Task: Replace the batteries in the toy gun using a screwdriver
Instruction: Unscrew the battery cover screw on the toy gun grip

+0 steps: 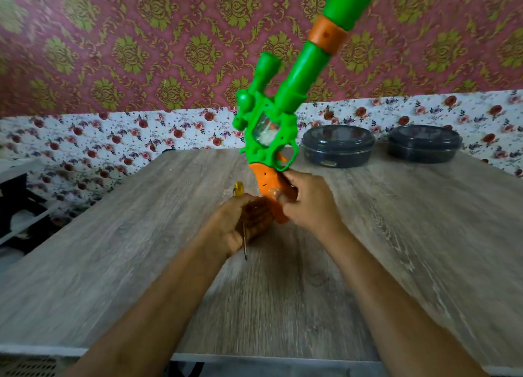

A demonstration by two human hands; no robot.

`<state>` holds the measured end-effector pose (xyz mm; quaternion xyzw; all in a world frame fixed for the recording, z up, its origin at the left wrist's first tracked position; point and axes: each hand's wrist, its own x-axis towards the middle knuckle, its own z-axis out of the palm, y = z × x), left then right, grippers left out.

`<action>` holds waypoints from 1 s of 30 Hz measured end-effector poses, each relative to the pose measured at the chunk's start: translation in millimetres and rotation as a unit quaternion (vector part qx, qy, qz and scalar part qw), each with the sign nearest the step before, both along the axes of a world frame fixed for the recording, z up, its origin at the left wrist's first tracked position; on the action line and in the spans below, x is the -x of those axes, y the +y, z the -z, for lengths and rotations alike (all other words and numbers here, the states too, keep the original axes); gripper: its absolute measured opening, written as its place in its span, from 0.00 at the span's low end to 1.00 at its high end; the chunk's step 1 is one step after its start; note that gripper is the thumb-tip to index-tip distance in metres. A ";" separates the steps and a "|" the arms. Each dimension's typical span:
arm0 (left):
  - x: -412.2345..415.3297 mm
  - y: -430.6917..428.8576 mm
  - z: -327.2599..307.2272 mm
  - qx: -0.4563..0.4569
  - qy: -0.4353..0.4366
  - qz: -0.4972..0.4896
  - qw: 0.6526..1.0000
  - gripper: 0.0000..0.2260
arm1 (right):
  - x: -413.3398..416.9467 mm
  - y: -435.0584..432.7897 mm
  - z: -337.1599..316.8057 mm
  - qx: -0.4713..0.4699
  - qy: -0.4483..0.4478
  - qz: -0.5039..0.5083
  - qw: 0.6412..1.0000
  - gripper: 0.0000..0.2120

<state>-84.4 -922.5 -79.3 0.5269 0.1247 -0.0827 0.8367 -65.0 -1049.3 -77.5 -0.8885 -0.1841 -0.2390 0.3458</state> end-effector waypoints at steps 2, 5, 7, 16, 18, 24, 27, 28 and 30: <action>2.3 0.1 -1.6 0.000 0.003 0.017 1.000 0.11 | 9.1 3.6 -4.1 0.123 -0.031 0.033 0.991 0.16; 5.4 -0.1 -3.5 0.007 -0.010 0.020 1.000 0.12 | 21.0 10.0 -10.5 0.207 -0.080 0.027 0.975 0.14; 6.8 0.3 -4.0 0.037 -0.009 0.007 0.999 0.12 | 23.8 14.4 -11.0 0.238 -0.108 0.014 0.965 0.16; 3.2 1.6 1.1 0.064 -0.025 -0.016 0.997 0.12 | 18.2 18.3 -5.0 0.281 -0.161 0.011 0.946 0.24; -1.4 3.6 4.9 0.044 -0.020 -0.007 0.999 0.10 | 19.4 17.1 -6.2 0.272 -0.146 0.012 0.951 0.23; -14.9 11.5 15.0 -0.124 -0.068 -0.023 0.990 0.10 | 18.6 10.3 -8.3 0.194 -0.072 0.032 0.978 0.14; -18.0 19.3 17.9 -0.229 -0.083 -0.017 0.970 0.12 | 10.1 6.5 -4.3 0.112 -0.022 0.047 0.992 0.14; -19.5 22.1 18.8 -0.269 -0.090 -0.014 0.959 0.13 | 6.7 6.3 -1.9 0.070 -0.001 0.048 0.996 0.17; -23.4 31.5 21.7 -0.333 -0.103 -0.024 0.937 0.15 | 0.2 4.2 2.1 -0.012 0.035 0.032 0.999 0.22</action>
